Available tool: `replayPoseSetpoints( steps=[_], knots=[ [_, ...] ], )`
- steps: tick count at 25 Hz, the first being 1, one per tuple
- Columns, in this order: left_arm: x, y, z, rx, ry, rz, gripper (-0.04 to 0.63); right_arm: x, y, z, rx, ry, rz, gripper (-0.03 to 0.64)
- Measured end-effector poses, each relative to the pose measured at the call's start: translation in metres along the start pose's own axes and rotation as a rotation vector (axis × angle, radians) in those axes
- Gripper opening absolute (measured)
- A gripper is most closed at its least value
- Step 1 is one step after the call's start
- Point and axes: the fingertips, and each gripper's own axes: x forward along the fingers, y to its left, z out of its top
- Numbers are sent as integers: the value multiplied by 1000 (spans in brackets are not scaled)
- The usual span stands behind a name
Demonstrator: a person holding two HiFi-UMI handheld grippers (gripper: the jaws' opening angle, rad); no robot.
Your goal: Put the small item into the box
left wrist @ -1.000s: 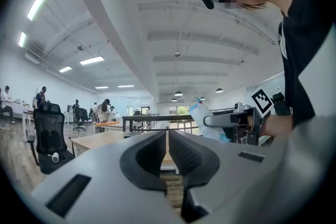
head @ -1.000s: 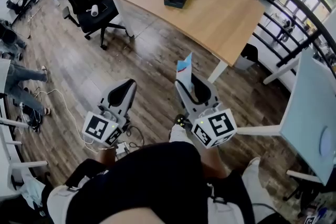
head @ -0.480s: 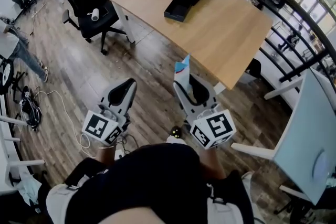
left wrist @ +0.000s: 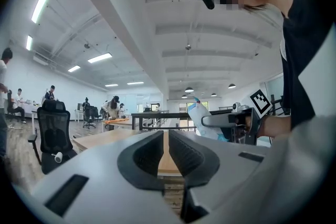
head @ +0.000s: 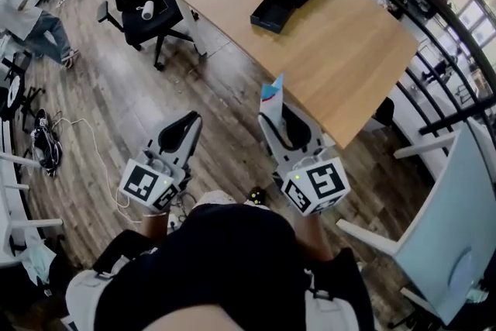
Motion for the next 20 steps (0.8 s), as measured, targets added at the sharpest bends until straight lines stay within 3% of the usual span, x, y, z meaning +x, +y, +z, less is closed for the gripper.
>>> replayPoseSetpoints(
  steps=[11,20],
  knots=[
    [42,18,-10,-15,11,-24,25,25,-35,-11,17,28,-16,173],
    [101,75,-15,-2,6,-102,25,80,-79,-6,8,18,-104,173]
  ],
)
